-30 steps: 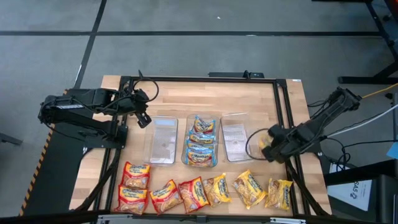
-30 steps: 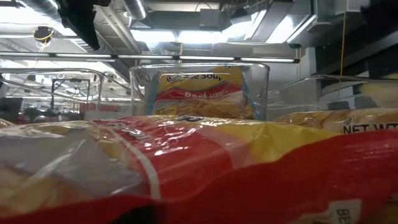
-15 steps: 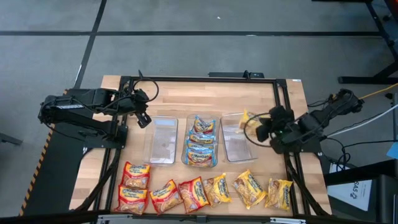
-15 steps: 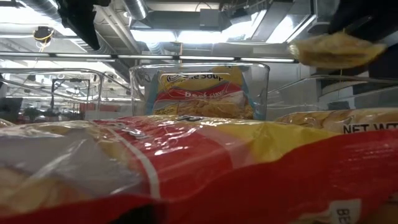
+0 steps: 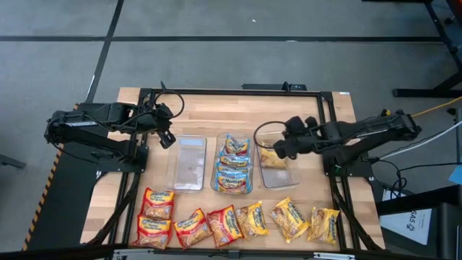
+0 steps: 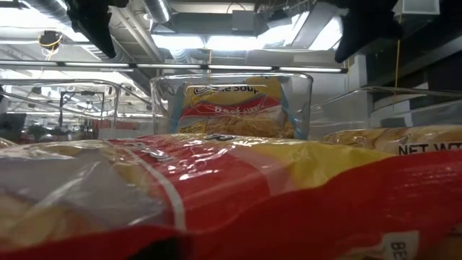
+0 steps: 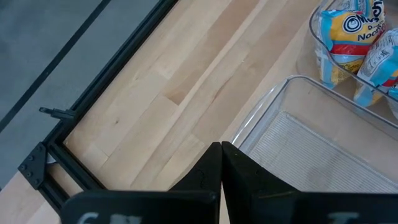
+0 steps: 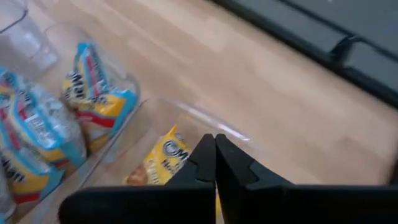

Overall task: Sort Maruchan noodles
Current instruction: Put the yellow noodle pack into the right transparent bin

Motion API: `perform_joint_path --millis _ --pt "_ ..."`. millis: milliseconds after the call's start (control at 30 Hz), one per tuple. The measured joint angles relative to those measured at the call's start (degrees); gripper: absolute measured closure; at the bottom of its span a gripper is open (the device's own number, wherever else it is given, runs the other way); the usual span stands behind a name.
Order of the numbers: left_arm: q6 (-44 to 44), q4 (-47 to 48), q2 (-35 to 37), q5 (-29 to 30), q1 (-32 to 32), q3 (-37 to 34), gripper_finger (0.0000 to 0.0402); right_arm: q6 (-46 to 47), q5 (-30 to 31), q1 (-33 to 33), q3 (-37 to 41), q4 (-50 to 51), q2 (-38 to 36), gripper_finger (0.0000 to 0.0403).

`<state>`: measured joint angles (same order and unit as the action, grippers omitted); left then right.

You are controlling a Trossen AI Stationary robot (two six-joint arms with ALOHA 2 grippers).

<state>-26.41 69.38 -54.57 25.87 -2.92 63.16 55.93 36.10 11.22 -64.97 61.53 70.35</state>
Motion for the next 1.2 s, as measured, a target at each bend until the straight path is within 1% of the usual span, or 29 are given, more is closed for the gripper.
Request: perform_joint_path --millis 133,200,300,400,433,500,567,700,800,933,1133,1200 --pt "0.0 0.0 0.0 0.0 0.0 0.0 0.0401 -5.0 -8.0 -2.9 0.0 -3.1 1.6 0.0393" --pt "0.0 0.0 0.0 0.0 0.0 0.0 0.0401 -8.7 -12.5 -4.0 0.0 -3.4 2.9 0.0381" --pt "0.0 0.0 0.0 0.0 0.0 0.0 0.0401 -13.5 -17.1 -5.8 0.0 -4.1 5.4 0.0346" --pt "0.0 0.1 0.0 0.0 0.0 0.0 0.0401 -18.9 -18.7 -7.7 0.0 -6.1 8.5 0.0302" --pt "0.0 0.2 0.0 0.0 0.0 0.0 0.0401 -21.4 -19.2 -8.2 0.0 -6.6 9.5 0.0289" --pt "0.0 0.3 0.0 0.0 0.0 0.0 0.0401 -28.7 -23.0 -9.4 0.0 -6.7 11.8 0.0267" --pt "0.0 0.5 0.0 0.0 0.0 0.0 0.0401 -34.7 -26.3 -9.9 0.0 -5.1 14.4 0.0256" --pt "0.0 0.6 0.0 0.0 0.0 0.0 0.0401 -42.1 -26.0 -9.8 0.0 -3.5 19.4 0.0252" --pt "0.0 0.6 0.0 0.0 0.0 0.0 0.0401 -44.6 -25.4 -9.9 0.0 -3.6 22.5 0.0252" --pt "0.0 0.5 0.0 0.0 0.0 0.0 0.0401 -45.7 -21.4 -10.5 0.0 -4.0 25.4 0.0251" --pt "0.0 0.5 0.0 0.0 0.0 0.0 0.0401 -45.9 -20.1 -12.9 0.0 -4.6 26.7 0.0251" --pt "0.0 0.5 0.0 0.0 0.0 0.0 0.0401 -46.0 -20.7 -14.0 0.0 -4.8 26.7 0.0251"
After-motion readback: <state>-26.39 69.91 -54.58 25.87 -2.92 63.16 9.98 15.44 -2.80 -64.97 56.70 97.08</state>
